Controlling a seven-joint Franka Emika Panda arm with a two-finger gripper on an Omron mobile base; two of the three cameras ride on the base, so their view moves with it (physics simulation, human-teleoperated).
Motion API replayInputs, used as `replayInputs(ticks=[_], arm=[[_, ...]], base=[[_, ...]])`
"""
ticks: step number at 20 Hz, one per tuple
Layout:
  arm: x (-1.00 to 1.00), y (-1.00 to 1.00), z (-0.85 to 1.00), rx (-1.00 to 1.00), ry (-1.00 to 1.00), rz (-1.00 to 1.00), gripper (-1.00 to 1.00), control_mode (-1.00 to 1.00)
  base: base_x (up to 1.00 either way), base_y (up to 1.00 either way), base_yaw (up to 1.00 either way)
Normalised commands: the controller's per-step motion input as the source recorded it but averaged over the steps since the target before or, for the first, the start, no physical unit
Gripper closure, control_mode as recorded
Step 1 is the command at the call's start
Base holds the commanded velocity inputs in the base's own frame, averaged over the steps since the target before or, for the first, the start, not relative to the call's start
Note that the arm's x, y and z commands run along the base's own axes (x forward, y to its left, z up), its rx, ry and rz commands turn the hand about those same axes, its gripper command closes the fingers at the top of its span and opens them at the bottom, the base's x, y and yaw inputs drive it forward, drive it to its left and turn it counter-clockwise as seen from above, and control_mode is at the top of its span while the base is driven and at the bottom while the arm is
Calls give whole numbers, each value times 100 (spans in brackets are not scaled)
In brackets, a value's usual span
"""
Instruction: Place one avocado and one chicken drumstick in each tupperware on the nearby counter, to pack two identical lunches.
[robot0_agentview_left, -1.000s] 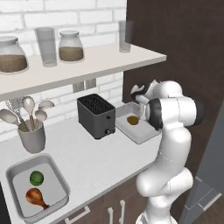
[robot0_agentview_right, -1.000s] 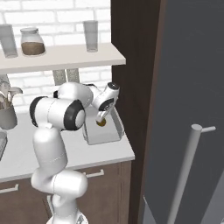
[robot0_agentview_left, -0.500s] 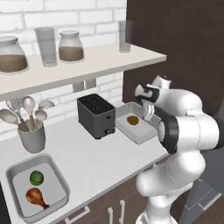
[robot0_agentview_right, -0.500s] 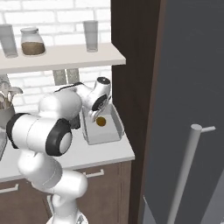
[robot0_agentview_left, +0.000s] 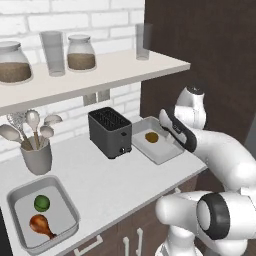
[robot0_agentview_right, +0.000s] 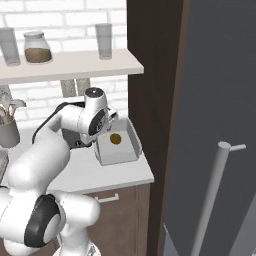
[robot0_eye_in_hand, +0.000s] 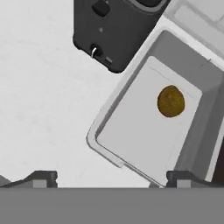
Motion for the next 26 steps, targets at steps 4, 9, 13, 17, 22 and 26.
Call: replayInputs(ticks=[4,9,13,17,22,26], arm=[[-78,0,47,9,0,-69,-100,-100],[-73,0,69,22,8,-66,-100,-100],[-87,0,69,32,12,-62,-100,-100],[-100,1,44,31,-1,-55,-100,-100],[-100,40,4,-2,-32,-35,-100,-100],[-94,23,-7,-10,-27,-1,-100,-100]], base=[[0,0,0],[0,0,0],[0,0,0],[0,0,0],[0,0,0],[0,0,0]])
